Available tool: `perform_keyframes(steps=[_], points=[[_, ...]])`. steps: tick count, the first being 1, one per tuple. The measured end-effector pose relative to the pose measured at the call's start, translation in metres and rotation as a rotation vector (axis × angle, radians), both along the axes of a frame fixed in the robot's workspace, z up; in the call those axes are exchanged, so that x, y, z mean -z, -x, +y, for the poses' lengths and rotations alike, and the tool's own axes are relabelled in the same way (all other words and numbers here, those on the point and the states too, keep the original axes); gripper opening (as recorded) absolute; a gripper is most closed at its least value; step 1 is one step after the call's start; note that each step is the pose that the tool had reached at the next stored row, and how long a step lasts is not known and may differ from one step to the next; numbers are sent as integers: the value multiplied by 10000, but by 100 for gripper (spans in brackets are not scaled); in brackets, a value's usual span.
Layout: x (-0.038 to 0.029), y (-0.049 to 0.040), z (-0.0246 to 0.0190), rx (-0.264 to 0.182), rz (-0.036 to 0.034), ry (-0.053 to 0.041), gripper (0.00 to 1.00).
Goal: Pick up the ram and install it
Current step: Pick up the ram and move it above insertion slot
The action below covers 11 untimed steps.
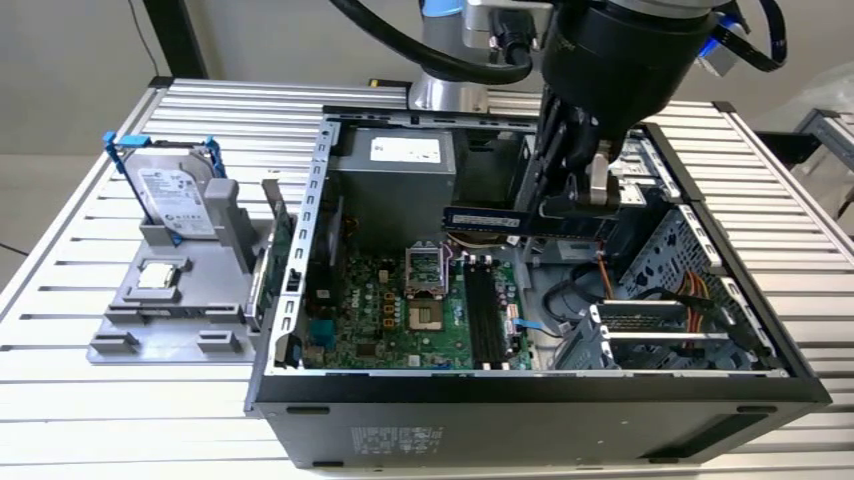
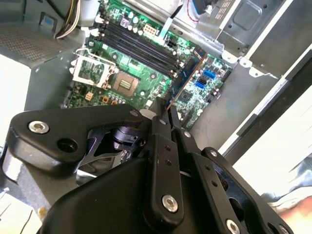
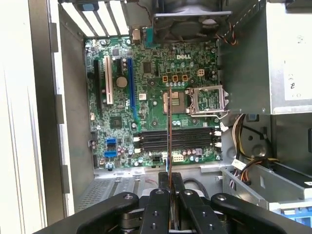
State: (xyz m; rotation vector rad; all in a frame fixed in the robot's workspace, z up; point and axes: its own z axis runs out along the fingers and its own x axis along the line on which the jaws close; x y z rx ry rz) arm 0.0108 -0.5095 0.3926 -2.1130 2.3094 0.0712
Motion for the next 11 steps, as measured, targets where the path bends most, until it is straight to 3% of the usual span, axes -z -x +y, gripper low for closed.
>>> perform_keyframes(steps=[8, 11], points=[[0, -30, 0, 66, 0, 0, 0], [0, -30, 26, 65, 0, 0, 0]])
